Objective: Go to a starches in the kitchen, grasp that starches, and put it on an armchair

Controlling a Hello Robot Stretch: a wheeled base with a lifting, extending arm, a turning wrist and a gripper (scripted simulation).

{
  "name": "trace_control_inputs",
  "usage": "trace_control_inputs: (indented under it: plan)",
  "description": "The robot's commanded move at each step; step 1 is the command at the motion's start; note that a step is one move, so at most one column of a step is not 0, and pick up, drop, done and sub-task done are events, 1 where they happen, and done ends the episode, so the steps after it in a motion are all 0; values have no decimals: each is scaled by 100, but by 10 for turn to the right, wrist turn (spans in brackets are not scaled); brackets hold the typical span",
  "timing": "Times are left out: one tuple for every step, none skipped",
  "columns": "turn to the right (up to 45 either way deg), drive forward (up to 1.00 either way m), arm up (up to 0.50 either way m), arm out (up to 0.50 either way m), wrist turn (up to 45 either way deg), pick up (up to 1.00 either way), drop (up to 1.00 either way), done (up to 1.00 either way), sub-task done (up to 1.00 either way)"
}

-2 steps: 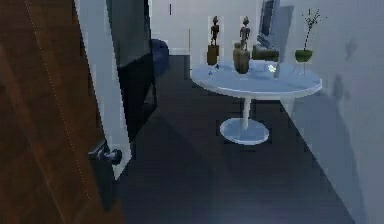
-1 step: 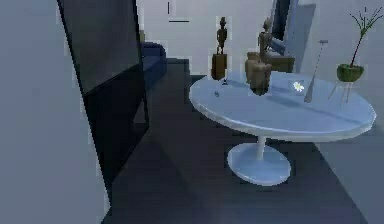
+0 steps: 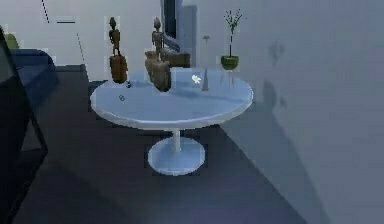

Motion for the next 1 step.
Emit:
trace_control_inputs:
  plan:
    - [0,5,0,0,0,0,0,0,0]
